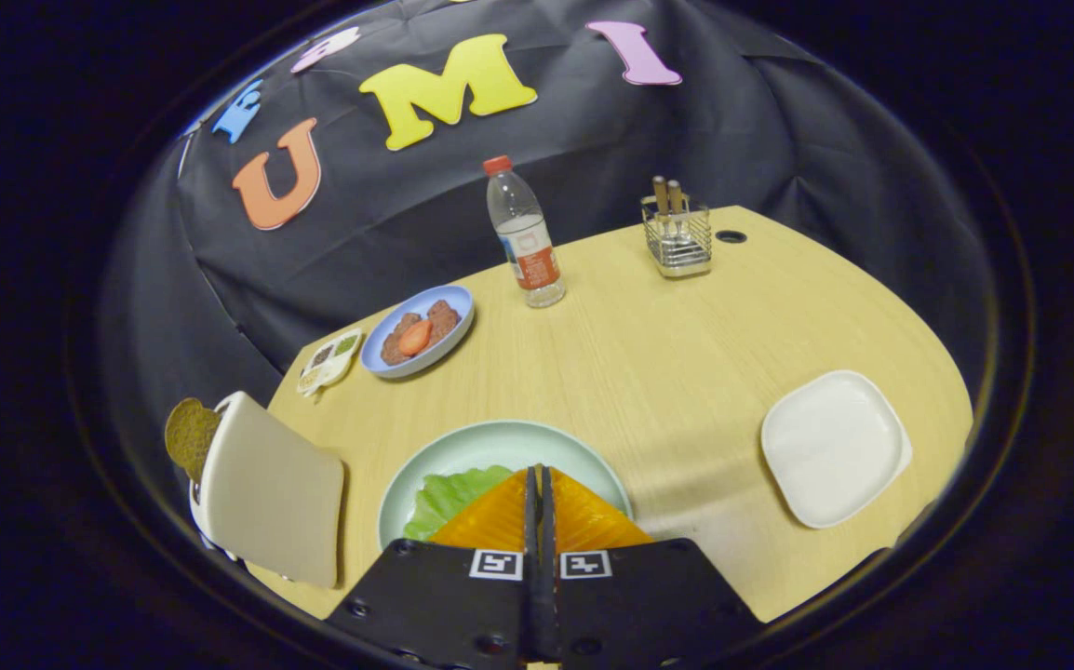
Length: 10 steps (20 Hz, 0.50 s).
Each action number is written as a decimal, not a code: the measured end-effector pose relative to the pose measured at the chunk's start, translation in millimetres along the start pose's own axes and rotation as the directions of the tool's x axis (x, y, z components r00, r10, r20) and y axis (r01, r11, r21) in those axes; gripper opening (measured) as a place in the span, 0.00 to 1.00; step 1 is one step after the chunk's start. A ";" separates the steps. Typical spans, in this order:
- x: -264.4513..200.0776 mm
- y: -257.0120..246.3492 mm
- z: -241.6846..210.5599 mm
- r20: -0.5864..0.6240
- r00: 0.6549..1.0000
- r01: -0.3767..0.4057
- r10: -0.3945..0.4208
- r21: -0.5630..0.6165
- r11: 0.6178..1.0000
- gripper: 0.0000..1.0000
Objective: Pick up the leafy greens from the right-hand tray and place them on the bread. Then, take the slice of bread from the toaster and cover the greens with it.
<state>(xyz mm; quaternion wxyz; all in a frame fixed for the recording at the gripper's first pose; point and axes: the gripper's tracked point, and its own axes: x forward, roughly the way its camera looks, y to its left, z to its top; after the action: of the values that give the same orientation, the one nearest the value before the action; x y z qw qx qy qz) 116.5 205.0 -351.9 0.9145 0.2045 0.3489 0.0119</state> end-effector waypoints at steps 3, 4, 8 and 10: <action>4.3 -1.6 -0.2 0.002 1.000 -0.006 0.006 -0.026 1.000 0.04; -1.2 -2.8 1.4 0.006 1.000 -0.008 0.008 -0.034 0.999 0.05; -13.8 -6.7 14.6 0.051 0.999 -0.004 0.006 -0.046 0.999 0.56; -32.7 -5.4 32.6 0.122 0.992 0.020 -0.008 -0.097 0.995 0.83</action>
<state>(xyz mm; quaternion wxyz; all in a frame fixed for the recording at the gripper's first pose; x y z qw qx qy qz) 112.2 182.8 -311.3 0.9431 0.1572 0.2927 0.0103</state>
